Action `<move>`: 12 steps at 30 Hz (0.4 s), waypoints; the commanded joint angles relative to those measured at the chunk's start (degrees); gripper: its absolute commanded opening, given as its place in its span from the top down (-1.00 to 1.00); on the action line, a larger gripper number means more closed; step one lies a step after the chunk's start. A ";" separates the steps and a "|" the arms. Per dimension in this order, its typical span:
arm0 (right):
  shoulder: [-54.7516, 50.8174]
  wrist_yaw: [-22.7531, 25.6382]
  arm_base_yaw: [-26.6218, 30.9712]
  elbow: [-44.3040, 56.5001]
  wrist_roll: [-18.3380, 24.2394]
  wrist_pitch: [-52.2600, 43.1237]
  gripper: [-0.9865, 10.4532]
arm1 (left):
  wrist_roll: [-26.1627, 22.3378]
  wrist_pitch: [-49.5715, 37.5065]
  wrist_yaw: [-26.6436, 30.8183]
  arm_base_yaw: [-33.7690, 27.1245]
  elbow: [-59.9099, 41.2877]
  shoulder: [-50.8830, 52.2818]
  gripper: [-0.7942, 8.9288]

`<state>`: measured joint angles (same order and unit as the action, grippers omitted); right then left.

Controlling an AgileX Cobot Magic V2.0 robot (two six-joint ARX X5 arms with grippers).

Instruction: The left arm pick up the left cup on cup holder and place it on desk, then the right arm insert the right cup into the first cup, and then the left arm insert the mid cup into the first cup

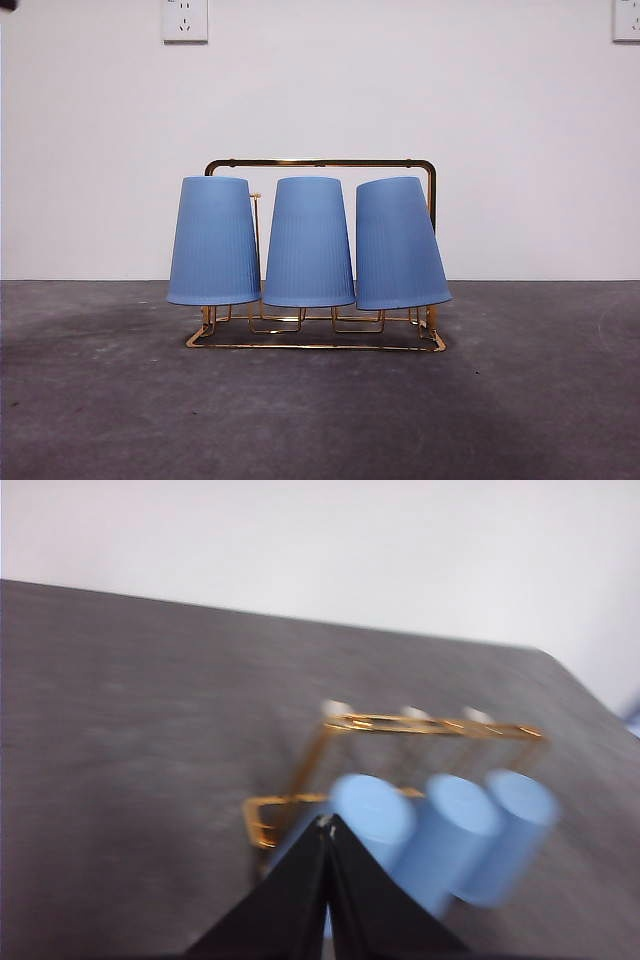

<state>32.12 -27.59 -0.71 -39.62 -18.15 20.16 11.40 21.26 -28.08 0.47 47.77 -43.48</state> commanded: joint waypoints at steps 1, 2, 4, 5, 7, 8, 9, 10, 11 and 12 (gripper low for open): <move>3.96 -5.16 -0.09 -5.11 4.39 4.00 0.81 | -3.54 4.70 -3.26 1.66 5.73 -3.06 0.82; 5.05 -6.36 -0.09 -6.45 5.42 5.35 0.81 | -4.11 5.97 -3.30 2.27 7.08 -3.87 0.82; 7.76 -9.18 -0.09 -9.68 8.00 8.87 0.81 | -6.01 9.09 -3.61 3.87 10.19 -5.64 0.82; 9.03 -10.34 -0.15 -11.15 9.18 10.54 0.81 | -6.78 10.43 -3.98 4.63 11.45 -6.36 0.82; 11.17 -12.13 -0.61 -13.51 11.37 13.46 0.81 | -8.59 13.60 -5.64 6.71 14.14 -8.07 0.82; 12.09 -12.72 -0.94 -14.43 12.26 14.71 0.81 | -9.53 14.75 -6.78 7.72 15.10 -8.74 0.82; 13.09 -13.22 -1.46 -15.47 13.40 16.39 0.81 | -10.10 15.69 -8.07 8.87 15.93 -9.44 0.82; 14.01 -13.42 -2.21 -16.44 14.84 18.27 0.81 | -10.36 16.46 -9.42 10.08 16.50 -9.97 0.82; 14.43 -13.40 -2.78 -16.83 15.72 19.15 0.81 | -10.75 16.81 -10.73 10.97 16.74 -10.21 0.82; 14.78 -13.42 -3.76 -17.16 16.81 19.98 0.81 | -11.15 16.85 -11.52 12.07 16.79 -10.45 0.82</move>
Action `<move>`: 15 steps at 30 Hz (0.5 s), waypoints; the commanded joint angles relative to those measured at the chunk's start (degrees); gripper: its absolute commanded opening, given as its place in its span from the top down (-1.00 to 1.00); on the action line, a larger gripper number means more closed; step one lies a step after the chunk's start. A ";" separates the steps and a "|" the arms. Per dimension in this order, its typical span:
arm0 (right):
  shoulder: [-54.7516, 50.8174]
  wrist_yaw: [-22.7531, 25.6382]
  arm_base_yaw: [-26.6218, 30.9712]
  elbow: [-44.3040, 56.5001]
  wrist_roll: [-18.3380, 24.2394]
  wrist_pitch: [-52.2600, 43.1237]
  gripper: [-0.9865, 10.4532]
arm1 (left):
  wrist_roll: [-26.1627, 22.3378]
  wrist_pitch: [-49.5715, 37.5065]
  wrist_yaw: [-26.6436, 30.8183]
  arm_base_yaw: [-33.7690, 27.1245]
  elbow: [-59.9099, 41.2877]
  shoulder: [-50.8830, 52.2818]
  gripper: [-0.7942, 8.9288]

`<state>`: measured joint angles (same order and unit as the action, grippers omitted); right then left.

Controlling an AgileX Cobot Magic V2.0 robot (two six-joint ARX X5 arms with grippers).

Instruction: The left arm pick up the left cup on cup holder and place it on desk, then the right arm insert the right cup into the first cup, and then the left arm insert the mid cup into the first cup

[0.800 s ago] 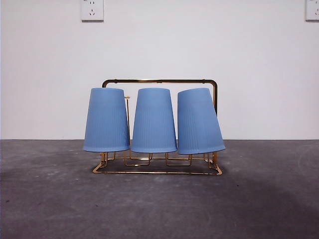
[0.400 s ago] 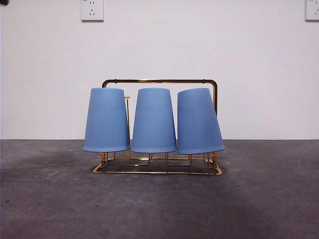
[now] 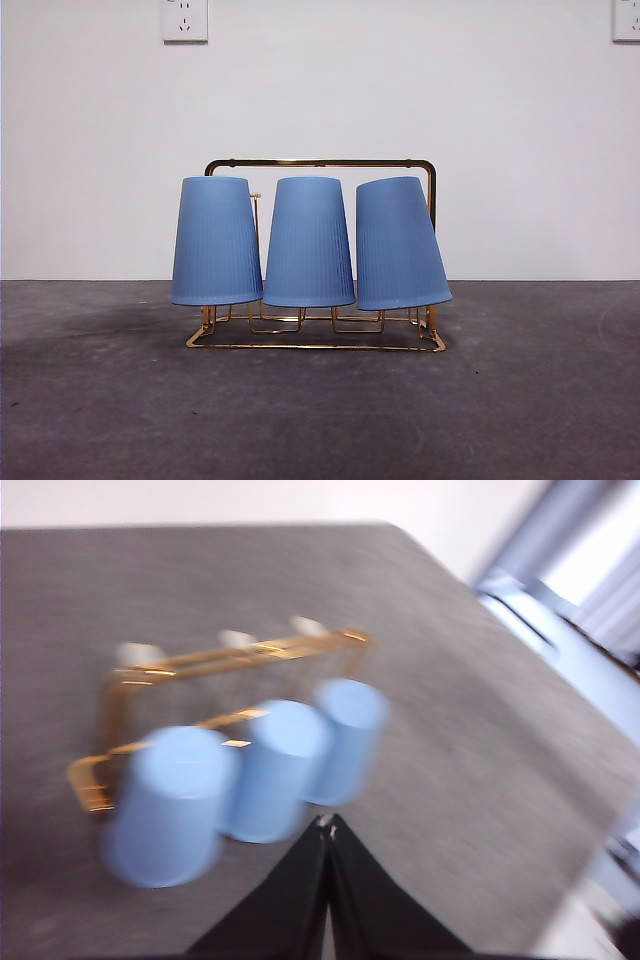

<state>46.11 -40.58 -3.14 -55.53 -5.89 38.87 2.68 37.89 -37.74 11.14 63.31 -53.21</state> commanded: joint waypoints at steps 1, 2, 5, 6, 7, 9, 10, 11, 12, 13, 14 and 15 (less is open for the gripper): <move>0.83 -0.44 -2.08 -1.25 5.09 1.40 0.81 | -2.56 0.26 -1.86 2.08 1.25 -0.72 0.82; 0.83 -0.33 -2.71 -1.25 5.29 1.40 0.81 | -2.64 0.24 -1.86 2.60 1.25 -0.72 0.82; 0.74 -0.26 -4.33 -1.25 5.16 1.46 0.80 | -2.60 0.20 -1.86 3.78 1.25 -0.72 0.81; 0.74 -0.07 -4.72 -1.25 4.98 1.49 0.80 | -2.40 0.24 -1.86 4.02 1.25 -0.72 0.76; 0.74 0.13 -5.09 -1.25 4.83 1.46 0.77 | -2.40 0.26 -1.86 4.15 1.25 -0.72 0.70; 0.76 0.11 -5.53 -1.25 4.81 1.46 0.65 | -2.25 0.24 -1.86 4.22 1.25 -0.72 0.56; 0.79 0.13 -5.73 -1.25 4.81 1.46 0.57 | -2.03 0.24 -1.86 4.22 1.25 -0.72 0.47; 0.85 0.13 -5.84 -1.25 4.81 1.46 0.49 | -1.99 0.24 -1.86 4.22 1.25 -0.72 0.38; 0.94 0.11 -5.88 -1.25 4.81 1.46 0.40 | -1.99 0.24 -1.86 4.22 1.25 -0.72 0.27; 1.01 0.11 -5.90 -1.25 4.79 1.49 0.31 | -1.99 0.24 -1.86 4.22 1.25 -0.72 0.16; 1.01 0.11 -5.90 -1.25 4.76 1.51 0.25 | -1.99 0.24 -1.86 4.22 1.25 -0.72 0.07; 1.01 0.11 -5.90 -1.25 4.57 1.49 0.18 | -1.99 0.24 -1.86 4.26 1.25 -0.72 -0.03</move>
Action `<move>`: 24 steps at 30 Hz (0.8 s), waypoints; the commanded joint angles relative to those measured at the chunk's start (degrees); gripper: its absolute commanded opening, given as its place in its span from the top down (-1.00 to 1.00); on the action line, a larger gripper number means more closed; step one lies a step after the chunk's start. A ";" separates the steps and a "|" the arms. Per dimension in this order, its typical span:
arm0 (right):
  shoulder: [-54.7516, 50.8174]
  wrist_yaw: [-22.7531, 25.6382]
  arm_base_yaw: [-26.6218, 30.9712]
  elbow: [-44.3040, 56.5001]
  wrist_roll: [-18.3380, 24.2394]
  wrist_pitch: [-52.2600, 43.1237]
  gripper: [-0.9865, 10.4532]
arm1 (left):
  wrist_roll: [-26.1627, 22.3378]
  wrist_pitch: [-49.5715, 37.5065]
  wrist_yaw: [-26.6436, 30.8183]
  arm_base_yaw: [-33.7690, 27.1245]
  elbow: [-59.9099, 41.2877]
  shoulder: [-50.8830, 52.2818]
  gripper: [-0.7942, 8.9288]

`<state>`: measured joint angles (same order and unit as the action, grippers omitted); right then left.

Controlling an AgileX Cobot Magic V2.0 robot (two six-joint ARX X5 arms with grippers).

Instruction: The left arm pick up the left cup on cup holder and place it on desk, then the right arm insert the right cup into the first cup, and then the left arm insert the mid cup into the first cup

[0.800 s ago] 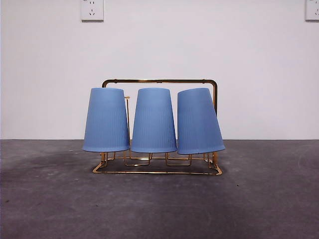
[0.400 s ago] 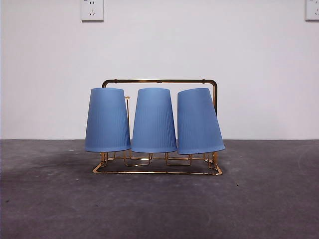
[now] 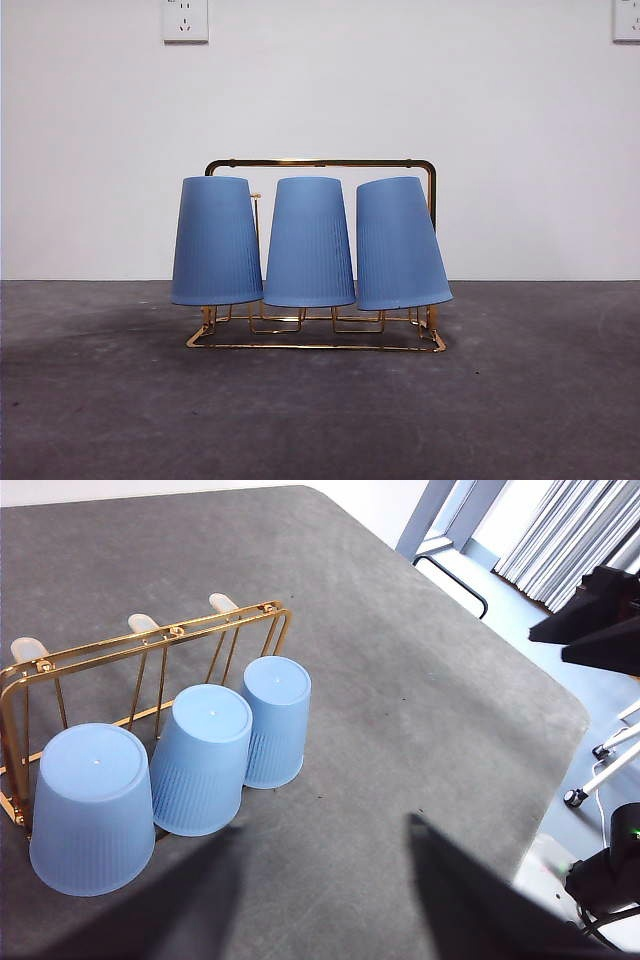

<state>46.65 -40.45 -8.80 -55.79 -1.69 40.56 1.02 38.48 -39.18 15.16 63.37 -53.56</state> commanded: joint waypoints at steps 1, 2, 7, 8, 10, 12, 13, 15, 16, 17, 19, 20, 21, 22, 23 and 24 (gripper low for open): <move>0.46 0.00 -0.24 -0.98 0.22 -0.22 0.14 | -0.33 -0.35 -0.42 0.24 1.18 -0.37 -0.12; 0.46 0.00 -0.24 -0.98 0.20 -0.22 0.10 | -0.26 -0.35 -0.42 0.24 1.18 -0.37 -0.18; 0.46 -0.02 -0.24 -0.98 0.17 -0.22 -0.01 | -0.15 -0.42 -0.42 0.24 1.18 -0.37 -0.27; 0.46 -0.04 -0.24 -0.98 0.15 -0.22 -0.03 | -0.15 -0.44 -0.42 0.24 1.18 -0.37 -0.27; 0.48 -0.04 -0.33 -0.98 0.13 -0.22 -0.03 | -0.13 -0.42 -0.42 0.24 1.18 -0.37 -0.26; 0.55 -0.02 -0.74 -0.98 -0.22 -0.26 -0.03 | -0.13 -0.33 -0.42 0.24 1.18 -0.37 -0.26; 0.92 0.02 -1.16 -0.98 -0.61 -0.74 -0.03 | -0.11 -0.31 -0.42 0.24 1.18 -0.35 -0.26; 1.99 0.57 -2.45 -0.98 -2.08 -2.23 -0.03 | 0.28 -0.28 -0.44 0.26 1.18 -0.33 -0.26; 3.10 1.68 -3.67 -0.98 -2.99 -3.41 -0.03 | 0.85 -0.33 -0.46 0.26 1.18 -0.28 -0.26; 4.09 2.86 -4.90 -0.98 -3.52 -4.42 -0.03 | 1.40 -0.33 -0.48 0.28 1.18 -0.24 -0.26; 6.45 6.51 -8.04 -0.98 -4.04 -6.60 -0.03 | 1.60 0.07 -0.50 0.37 1.18 0.13 -0.26; 7.58 8.52 -9.38 -0.98 -4.07 -7.78 -0.03 | 1.57 0.33 -0.50 0.48 1.18 0.33 -0.26; 8.92 10.84 -10.80 -0.98 -3.98 -9.18 -0.03 | 1.57 0.70 -0.50 0.66 1.18 0.61 -0.26; 10.36 12.98 -12.04 -0.98 -3.78 -10.82 -0.03 | 1.57 1.05 -0.50 0.85 1.18 0.92 -0.26; 11.61 14.38 -12.87 -0.98 -3.56 -12.24 -0.03 | 1.57 1.29 -0.50 1.03 1.18 1.16 -0.26; 13.18 15.78 -13.84 -0.98 -3.15 -14.27 -0.03 | 1.49 1.53 -0.50 1.22 1.18 1.49 -0.26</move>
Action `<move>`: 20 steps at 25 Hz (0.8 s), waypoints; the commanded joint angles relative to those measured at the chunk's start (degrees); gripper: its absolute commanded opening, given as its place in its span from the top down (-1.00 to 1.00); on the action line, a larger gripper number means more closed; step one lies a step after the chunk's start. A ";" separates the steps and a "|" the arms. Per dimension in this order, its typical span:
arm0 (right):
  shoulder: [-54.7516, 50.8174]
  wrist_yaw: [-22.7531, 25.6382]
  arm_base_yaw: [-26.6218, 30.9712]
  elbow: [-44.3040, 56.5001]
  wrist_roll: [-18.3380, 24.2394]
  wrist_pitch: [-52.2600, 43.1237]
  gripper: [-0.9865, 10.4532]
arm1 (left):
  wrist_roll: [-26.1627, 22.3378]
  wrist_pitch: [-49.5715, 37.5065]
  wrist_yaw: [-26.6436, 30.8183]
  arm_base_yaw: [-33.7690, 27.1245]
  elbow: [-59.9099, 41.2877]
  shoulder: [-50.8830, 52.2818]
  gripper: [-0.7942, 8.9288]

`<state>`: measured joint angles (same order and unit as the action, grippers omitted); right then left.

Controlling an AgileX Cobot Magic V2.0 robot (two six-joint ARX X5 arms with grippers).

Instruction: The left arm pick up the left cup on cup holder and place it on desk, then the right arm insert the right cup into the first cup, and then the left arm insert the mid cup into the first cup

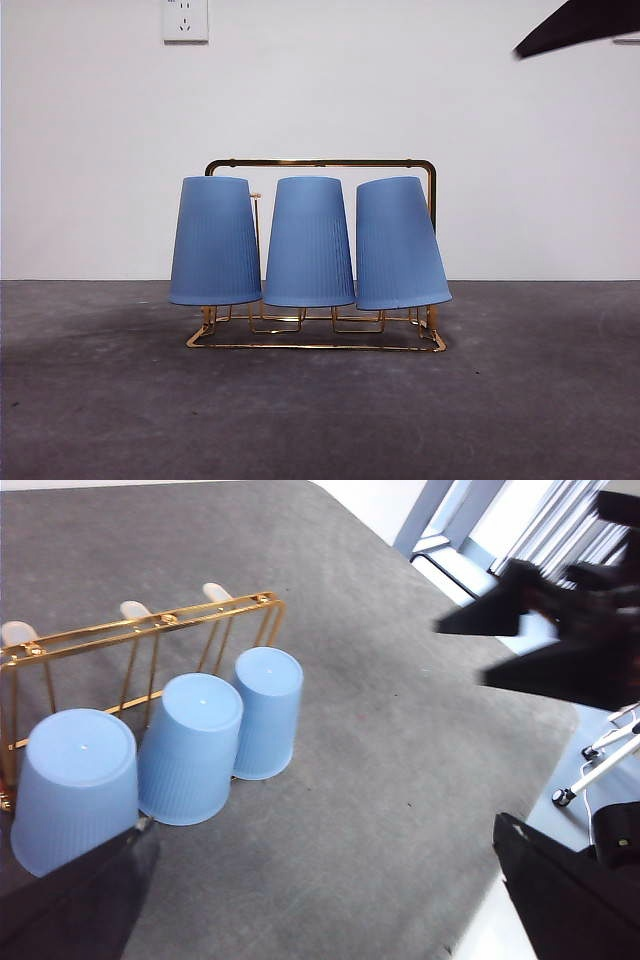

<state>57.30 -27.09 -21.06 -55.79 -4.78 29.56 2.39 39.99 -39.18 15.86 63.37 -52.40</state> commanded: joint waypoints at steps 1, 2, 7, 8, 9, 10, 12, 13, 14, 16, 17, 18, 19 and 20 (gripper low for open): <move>3.98 3.58 -2.43 -0.98 0.59 -5.07 -0.03 | -0.15 0.26 -0.50 0.72 1.18 0.61 -0.26; 5.31 4.46 -3.23 -0.98 1.05 -6.69 -0.03 | -0.37 0.55 -0.50 0.85 1.18 0.90 -0.26; 12.44 8.04 -5.44 -0.98 1.79 -13.03 -0.03 | -0.55 2.38 -0.50 1.16 1.18 1.90 -0.26; 13.66 8.11 -5.44 -0.98 1.81 -13.86 -0.03 | -0.66 2.67 -0.50 1.16 1.18 1.92 -0.26; 14.97 8.11 -5.44 -0.98 1.81 -14.71 -0.03 | -0.63 2.97 -0.50 1.18 1.18 1.95 -0.26; 16.83 8.13 -5.44 -0.98 1.79 -16.00 -0.03 | -0.66 3.56 -0.50 1.27 1.18 2.05 -0.26; 20.28 9.75 -5.44 -0.98 1.81 -18.16 -0.03 | -0.68 4.07 -0.50 1.46 1.18 2.03 -0.26; 21.84 11.06 -5.44 -0.98 1.81 -18.99 -0.03 | -0.70 4.07 -0.50 1.51 1.18 2.05 -0.26; 23.26 11.08 -5.44 -0.98 1.81 -19.96 -0.03 | -0.72 4.07 -0.50 1.53 1.18 2.03 -0.26; 25.73 11.06 -5.44 -0.98 1.79 -21.62 -0.03 | -0.70 4.04 -0.48 1.53 1.18 2.03 -0.26; 26.84 11.04 -5.44 -0.98 1.77 -22.51 -0.03 | -0.72 4.04 -0.48 1.53 1.18 2.03 -0.26; 27.96 11.02 -5.44 -0.98 1.77 -23.50 -0.03 | -0.70 4.02 -0.48 1.53 1.18 2.03 -0.26; 28.92 11.06 -5.44 -0.98 1.79 -24.09 -0.03 | -0.70 4.02 -0.48 1.53 1.18 2.03 -0.26; 29.81 11.06 -5.44 -0.98 1.79 -24.52 -0.03 | -0.70 4.04 -0.48 1.53 1.18 2.03 -0.26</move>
<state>86.30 -16.23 -26.20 -55.79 -3.22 5.50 2.31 44.45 -39.20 17.12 63.37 -50.17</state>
